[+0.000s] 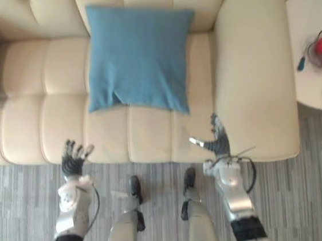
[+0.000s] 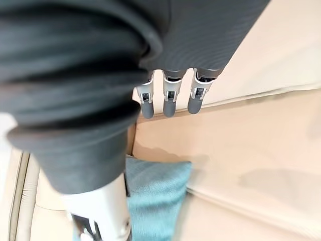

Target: Pick up cushions and gather them together orderly.

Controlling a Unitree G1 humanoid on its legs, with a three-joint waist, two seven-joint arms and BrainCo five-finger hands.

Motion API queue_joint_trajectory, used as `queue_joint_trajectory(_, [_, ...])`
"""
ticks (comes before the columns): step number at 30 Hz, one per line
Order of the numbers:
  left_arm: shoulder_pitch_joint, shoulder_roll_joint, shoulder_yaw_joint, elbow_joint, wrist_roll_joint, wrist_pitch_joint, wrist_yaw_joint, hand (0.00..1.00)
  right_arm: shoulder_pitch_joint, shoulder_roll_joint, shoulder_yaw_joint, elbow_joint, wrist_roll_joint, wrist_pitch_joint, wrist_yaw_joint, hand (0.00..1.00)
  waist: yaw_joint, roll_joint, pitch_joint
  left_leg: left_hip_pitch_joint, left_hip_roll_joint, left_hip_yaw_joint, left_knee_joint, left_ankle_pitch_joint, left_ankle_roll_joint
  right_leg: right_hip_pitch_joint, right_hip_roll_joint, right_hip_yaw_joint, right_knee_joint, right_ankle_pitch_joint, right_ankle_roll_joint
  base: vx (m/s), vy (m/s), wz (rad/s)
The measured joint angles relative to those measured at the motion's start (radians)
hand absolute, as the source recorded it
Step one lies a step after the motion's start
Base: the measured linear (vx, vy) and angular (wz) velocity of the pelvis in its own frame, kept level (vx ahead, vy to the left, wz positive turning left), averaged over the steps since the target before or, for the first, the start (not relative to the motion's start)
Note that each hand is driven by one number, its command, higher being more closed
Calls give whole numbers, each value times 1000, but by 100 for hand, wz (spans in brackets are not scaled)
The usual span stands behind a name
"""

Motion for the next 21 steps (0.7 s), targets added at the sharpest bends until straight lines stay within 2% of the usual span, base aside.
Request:
queue_joint_trajectory(2, [21, -14, 1, 83, 18, 11, -31, 0, 33, 23, -5, 83, -29, 0, 24, 0, -2, 2, -39, 27, 4, -1, 14, -11, -4, 45, 5, -5, -24, -1, 2, 114, -24, 0])
queue_joint_trajectory(4, [29, -34, 4, 241, 60, 30, -65, 0, 49, 57, -29, 233, -69, 3, 50, 0, -4, 5, -82, 85, 5, 1, 17, -31, -3, 118, 9, -4, -54, -1, 5, 88, -5, -4])
queue_joint_trajectory(6, [34, -39, 4, 322, 103, 41, -80, 0, 50, 69, -37, 311, -92, 5, 51, 0, -8, 3, -102, 110, 4, 4, 18, -40, -4, 148, 11, -1, -74, 2, 9, 76, 3, -5])
queue_joint_trajectory(8, [39, -47, 25, 479, 185, 61, -83, 0, 43, 94, -85, 481, -126, 9, 51, 0, -9, -8, -132, 160, 4, 24, 18, -58, -6, 211, 16, 13, -122, 16, 12, 78, 2, -18])
queue_joint_trajectory(11, [47, -60, 77, 585, 243, 78, -80, 0, 35, 106, -151, 624, -135, 22, 47, 0, -10, -13, -160, 196, 1, 32, 13, -69, -8, 245, 18, 29, -145, 26, 14, 38, -3, -19])
queue_joint_trajectory(17, [59, -55, 126, 651, 286, 84, -69, 0, 36, 104, -233, 774, -133, 48, 26, 0, -14, -20, -169, 275, 0, 58, 12, -90, -13, 303, 20, 59, -145, 24, 18, 10, 2, -14])
queue_joint_trajectory(21, [62, -52, 126, 655, 297, 84, -68, 0, 35, 105, -265, 791, -133, 56, 23, 0, -16, -29, -172, 294, -2, 79, 12, -97, -16, 306, 19, 82, -145, 24, 20, -32, 7, -16])
